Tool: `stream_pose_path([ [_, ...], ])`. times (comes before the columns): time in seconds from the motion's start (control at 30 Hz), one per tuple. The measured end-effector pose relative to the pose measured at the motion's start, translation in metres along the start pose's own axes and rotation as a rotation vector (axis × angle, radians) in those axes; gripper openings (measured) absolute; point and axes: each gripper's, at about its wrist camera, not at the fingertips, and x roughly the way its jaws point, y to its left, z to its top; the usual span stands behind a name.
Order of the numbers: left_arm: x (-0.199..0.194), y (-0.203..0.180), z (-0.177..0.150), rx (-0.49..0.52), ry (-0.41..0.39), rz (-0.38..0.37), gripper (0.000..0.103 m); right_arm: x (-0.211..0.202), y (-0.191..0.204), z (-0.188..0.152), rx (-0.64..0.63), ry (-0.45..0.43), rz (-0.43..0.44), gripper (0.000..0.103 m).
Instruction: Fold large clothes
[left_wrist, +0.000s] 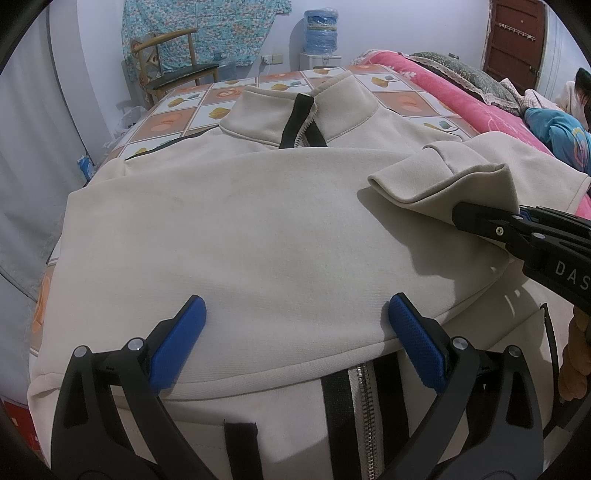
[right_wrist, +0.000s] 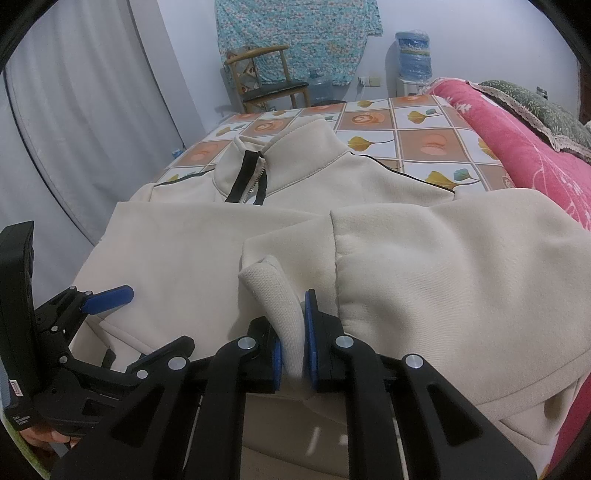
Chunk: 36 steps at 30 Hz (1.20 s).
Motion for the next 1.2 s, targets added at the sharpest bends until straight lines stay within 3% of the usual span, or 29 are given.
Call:
stream_pose_path([
  [0.67,-0.001,0.001,0.0,-0.005,0.008,-0.006,0.096,0.0,-0.001,0.001,0.002,0.003,0.0,0.011],
  [0.83,-0.029,0.021,0.0,-0.058,-0.03,0.008,0.096,-0.002,-0.005,0.002,0.024,0.013,0.004,0.01],
  [1.0,-0.065,0.068,-0.004,-0.132,-0.077,0.042,0.095,-0.012,-0.014,0.011,0.081,0.018,0.062,0.009],
  [1.2,-0.066,0.116,-0.019,-0.22,-0.057,0.025,0.065,-0.031,-0.025,0.03,0.162,0.021,0.137,0.009],
])
